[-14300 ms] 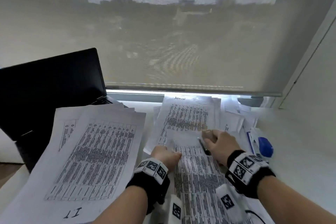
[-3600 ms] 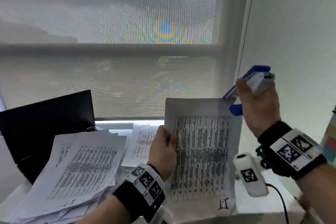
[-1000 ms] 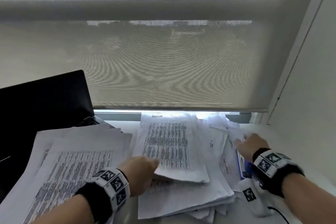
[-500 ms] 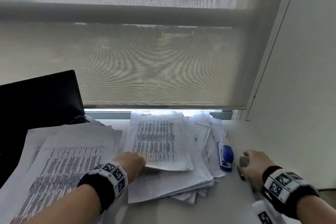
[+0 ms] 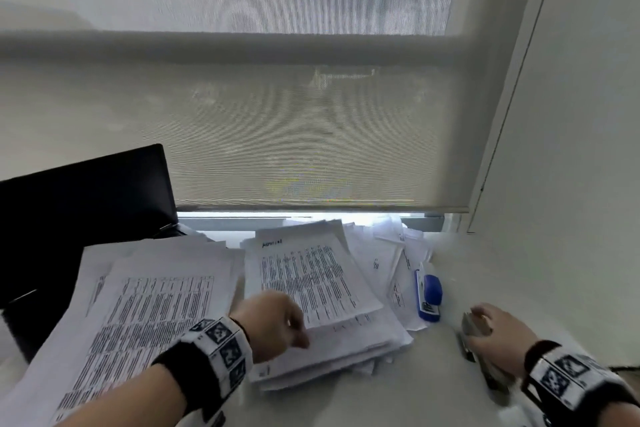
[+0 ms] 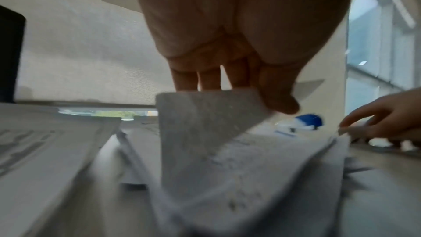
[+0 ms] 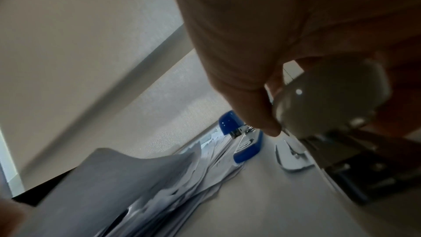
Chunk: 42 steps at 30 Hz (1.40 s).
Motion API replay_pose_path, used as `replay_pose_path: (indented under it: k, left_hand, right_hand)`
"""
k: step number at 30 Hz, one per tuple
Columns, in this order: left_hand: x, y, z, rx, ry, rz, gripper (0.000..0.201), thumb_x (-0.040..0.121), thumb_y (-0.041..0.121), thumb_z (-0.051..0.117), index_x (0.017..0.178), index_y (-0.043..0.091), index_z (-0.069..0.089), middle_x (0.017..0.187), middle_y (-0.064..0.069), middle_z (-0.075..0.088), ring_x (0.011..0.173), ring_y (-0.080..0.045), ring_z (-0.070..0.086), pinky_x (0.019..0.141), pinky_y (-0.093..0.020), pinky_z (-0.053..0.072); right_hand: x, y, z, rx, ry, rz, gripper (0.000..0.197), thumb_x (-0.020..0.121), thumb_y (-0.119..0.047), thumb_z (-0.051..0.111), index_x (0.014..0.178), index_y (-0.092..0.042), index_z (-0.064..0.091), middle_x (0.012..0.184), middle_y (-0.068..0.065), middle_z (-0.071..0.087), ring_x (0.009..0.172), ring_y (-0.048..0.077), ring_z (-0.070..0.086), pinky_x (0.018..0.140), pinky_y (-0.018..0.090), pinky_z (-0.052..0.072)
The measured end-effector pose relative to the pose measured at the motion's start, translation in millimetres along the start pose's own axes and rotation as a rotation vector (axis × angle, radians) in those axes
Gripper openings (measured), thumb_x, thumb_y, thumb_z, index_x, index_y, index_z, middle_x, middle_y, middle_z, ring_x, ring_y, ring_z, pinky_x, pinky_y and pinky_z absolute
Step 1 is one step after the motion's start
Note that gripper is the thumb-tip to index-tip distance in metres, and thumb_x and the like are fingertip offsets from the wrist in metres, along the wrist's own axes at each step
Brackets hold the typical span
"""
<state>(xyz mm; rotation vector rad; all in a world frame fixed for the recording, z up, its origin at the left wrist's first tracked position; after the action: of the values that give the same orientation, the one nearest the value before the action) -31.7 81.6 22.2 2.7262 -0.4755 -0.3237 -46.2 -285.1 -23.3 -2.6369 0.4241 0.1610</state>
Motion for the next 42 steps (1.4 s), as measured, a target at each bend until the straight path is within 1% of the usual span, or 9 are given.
replay_pose_path:
  k: [4, 8, 12, 16, 20, 23, 27, 35, 42]
  left_hand:
    - [-27, 22, 16, -0.137, -0.235, 0.093, 0.032, 0.084, 0.041, 0.068, 0.094, 0.011, 0.074, 0.085, 0.0, 0.069, 0.078, -0.005, 0.058, 0.082, -0.029, 0.049]
    - [-42, 38, 18, -0.116, -0.234, 0.081, 0.03, 0.094, 0.031, 0.061, 0.119, 0.015, 0.069, 0.123, 0.005, 0.066, 0.105, 0.001, 0.054, 0.079, -0.001, 0.034]
    - [-60, 63, 37, -0.143, -0.361, 0.168, 0.032, 0.094, 0.038, 0.06, 0.122, 0.024, 0.066, 0.129, 0.011, 0.064, 0.12, -0.001, 0.052, 0.108, -0.023, 0.023]
    - [-69, 74, 48, -0.334, -0.463, 0.199, 0.038, 0.096, 0.05, 0.051, 0.11, 0.019, 0.07, 0.119, 0.001, 0.068, 0.108, -0.007, 0.06, 0.105, -0.029, 0.039]
    - [-44, 43, 42, -0.191, -0.228, 0.06, 0.042, 0.09, 0.061, 0.05, 0.105, 0.027, 0.067, 0.11, 0.004, 0.063, 0.104, -0.024, 0.06, 0.096, -0.034, 0.047]
    - [-38, 8, 44, 0.282, -0.186, -0.054, 0.059, 0.085, 0.057, 0.06, 0.137, 0.031, 0.047, 0.142, 0.008, 0.043, 0.13, -0.023, 0.042, 0.11, -0.044, 0.033]
    - [-36, -24, 50, 0.303, -0.243, -0.226, 0.091, 0.073, 0.071, 0.064, 0.148, 0.045, 0.02, 0.162, 0.002, 0.013, 0.148, -0.031, 0.012, 0.117, -0.061, 0.006]
    - [-26, -40, 49, 0.329, -0.284, -0.33, 0.126, 0.064, 0.085, 0.059, 0.155, 0.024, -0.003, 0.164, -0.001, -0.008, 0.15, -0.033, -0.008, 0.118, -0.059, -0.006]
    - [-14, -43, 48, 0.39, -0.236, -0.244, 0.137, 0.055, 0.088, 0.062, 0.155, 0.013, 0.006, 0.163, -0.007, 0.009, 0.149, -0.031, 0.013, 0.121, -0.05, 0.004]
  right_hand:
    - [-15, 7, -8, -0.038, -0.022, 0.012, 0.055, 0.077, -0.02, 0.07, 0.129, -0.012, 0.052, 0.129, 0.01, 0.057, 0.117, 0.024, 0.055, 0.098, 0.025, 0.04]
    - [-25, 10, -26, -0.064, 0.016, -0.008, 0.055, 0.072, -0.011, 0.07, 0.125, -0.013, 0.056, 0.126, 0.011, 0.06, 0.112, 0.027, 0.057, 0.095, 0.028, 0.042]
    - [-43, -10, -60, -0.012, 0.104, -0.086, 0.052, 0.07, -0.005, 0.069, 0.121, -0.012, 0.059, 0.104, 0.009, 0.065, 0.091, 0.026, 0.062, 0.08, 0.028, 0.043]
    - [-65, -46, -80, 0.008, 0.137, -0.2, 0.054, 0.071, -0.008, 0.071, 0.122, -0.02, 0.058, 0.096, 0.002, 0.062, 0.087, 0.022, 0.061, 0.078, 0.026, 0.043]
    - [-80, -83, -65, 0.018, 0.099, -0.322, 0.05, 0.074, -0.013, 0.07, 0.12, -0.027, 0.057, 0.092, -0.005, 0.063, 0.084, 0.014, 0.061, 0.063, 0.007, 0.038]
    - [-83, -102, -36, 0.023, 0.018, -0.366, 0.051, 0.076, -0.017, 0.068, 0.123, -0.03, 0.054, 0.098, -0.006, 0.062, 0.086, 0.011, 0.061, 0.068, 0.011, 0.039]
    - [-79, -123, 13, -0.001, -0.121, -0.384, 0.053, 0.081, -0.024, 0.063, 0.13, -0.032, 0.047, 0.109, -0.004, 0.064, 0.09, 0.011, 0.064, 0.08, 0.021, 0.05]
    - [-58, -177, 63, -0.07, -0.204, -0.396, 0.058, 0.085, -0.033, 0.063, 0.139, -0.02, 0.045, 0.122, 0.0, 0.062, 0.109, 0.016, 0.059, 0.095, 0.024, 0.043]
    - [-31, -228, 105, -0.129, -0.191, -0.396, 0.016, 0.085, -0.04, 0.061, 0.089, -0.024, 0.058, 0.093, -0.002, 0.064, 0.09, 0.017, 0.061, 0.078, 0.025, 0.044]
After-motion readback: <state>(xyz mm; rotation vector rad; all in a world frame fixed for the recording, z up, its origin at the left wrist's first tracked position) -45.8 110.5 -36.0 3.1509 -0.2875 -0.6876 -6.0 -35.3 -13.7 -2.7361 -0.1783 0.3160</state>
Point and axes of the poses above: each hand's wrist, its own x-axis towards the middle knuckle, its own z-axis out of the palm, y = z × x, the point moved 5 cm from there along x, towards the middle knuckle
